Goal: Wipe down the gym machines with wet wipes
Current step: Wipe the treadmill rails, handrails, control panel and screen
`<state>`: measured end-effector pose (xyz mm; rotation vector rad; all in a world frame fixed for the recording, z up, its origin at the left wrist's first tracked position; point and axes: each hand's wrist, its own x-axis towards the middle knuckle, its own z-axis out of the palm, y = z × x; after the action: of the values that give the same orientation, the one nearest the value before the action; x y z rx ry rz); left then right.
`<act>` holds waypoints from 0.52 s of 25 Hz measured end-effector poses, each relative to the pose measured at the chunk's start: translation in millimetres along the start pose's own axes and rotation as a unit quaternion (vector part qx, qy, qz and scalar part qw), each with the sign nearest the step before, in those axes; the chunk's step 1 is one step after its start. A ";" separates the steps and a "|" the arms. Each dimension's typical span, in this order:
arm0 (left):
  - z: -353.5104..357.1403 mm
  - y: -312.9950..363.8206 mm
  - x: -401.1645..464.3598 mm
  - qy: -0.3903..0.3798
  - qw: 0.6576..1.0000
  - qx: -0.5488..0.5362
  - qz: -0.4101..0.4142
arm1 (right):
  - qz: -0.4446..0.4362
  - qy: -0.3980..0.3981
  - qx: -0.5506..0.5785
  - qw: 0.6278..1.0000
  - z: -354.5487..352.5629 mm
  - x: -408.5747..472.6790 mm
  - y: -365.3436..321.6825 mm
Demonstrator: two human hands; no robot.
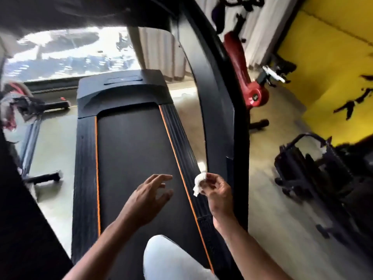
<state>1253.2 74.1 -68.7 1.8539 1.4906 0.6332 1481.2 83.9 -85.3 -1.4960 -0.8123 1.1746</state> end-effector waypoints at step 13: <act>-128.0 81.3 100.0 -0.289 0.938 0.172 0.086 | 0.198 0.147 0.128 0.961 32.7 -4.8 -108.8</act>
<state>1236.2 186.3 73.2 2.1980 1.0953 -0.1216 1457.3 116.7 20.9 -1.6035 -0.1526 1.2491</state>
